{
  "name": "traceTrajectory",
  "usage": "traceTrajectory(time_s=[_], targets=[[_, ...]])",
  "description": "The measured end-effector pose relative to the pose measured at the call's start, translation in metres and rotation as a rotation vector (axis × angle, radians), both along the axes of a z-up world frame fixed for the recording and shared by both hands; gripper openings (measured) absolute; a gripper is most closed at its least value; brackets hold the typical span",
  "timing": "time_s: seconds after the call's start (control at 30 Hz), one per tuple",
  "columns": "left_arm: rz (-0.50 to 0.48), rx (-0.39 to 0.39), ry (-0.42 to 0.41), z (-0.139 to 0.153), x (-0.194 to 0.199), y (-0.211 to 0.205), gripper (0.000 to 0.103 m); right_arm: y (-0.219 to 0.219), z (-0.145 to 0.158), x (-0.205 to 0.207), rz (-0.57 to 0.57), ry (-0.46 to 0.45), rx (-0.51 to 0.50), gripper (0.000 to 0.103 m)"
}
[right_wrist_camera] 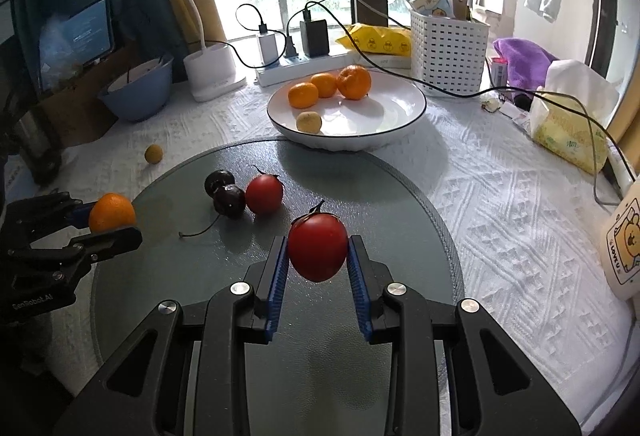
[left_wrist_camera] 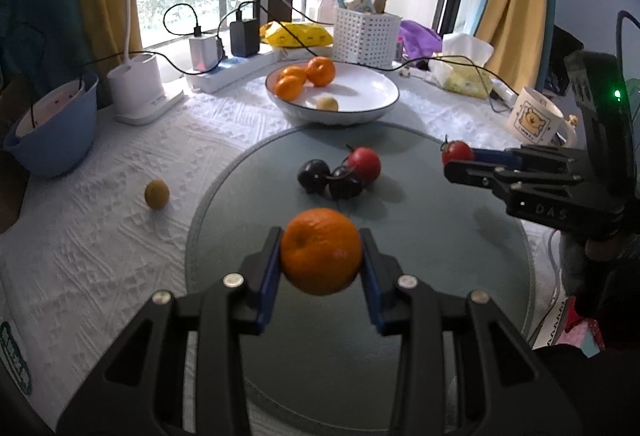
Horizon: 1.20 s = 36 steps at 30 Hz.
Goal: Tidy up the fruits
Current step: 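Carry the tangerine in the left tool toward the plate while the right tool carries the tomato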
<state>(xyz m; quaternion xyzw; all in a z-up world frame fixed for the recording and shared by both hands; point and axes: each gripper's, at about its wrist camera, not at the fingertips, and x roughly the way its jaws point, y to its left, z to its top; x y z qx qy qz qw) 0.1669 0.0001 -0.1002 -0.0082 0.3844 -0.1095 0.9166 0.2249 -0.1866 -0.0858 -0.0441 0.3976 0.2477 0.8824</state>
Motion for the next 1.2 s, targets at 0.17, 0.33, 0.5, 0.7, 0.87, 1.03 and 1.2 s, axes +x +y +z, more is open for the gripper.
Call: traceTrajectory(time_s=[0.17,0.33,0.5,0.7,0.87,1.03,1.2], targets=[[-0.006,-0.006,-0.019,0.009,-0.001,-0.002,0.037,-0.001,0.007,0.0,0.002,-0.017,0.005,0.032],[-0.014,-0.018,-0.037,0.018,0.005,-0.005,0.037,-0.005,0.014,0.005,-0.002,-0.033,0.014,0.032],[-0.019,-0.012,-0.042,0.022,0.022,-0.011,0.037,-0.009,0.017,0.016,-0.004,-0.043,0.022,0.032],[-0.031,-0.009,-0.056,0.027,0.045,-0.02,0.037,-0.014,0.018,0.036,0.001,-0.048,0.029,0.032],[-0.045,0.003,-0.056,0.027,0.066,-0.028,0.037,-0.017,0.017,0.054,0.007,-0.049,0.035,0.032],[-0.057,0.01,-0.049,0.026,0.081,-0.034,0.037,-0.021,0.014,0.069,0.004,-0.048,0.037,0.032],[-0.077,0.016,-0.043,0.024,0.096,-0.041,0.037,-0.025,0.01,0.081,-0.006,-0.044,0.041,0.032]])
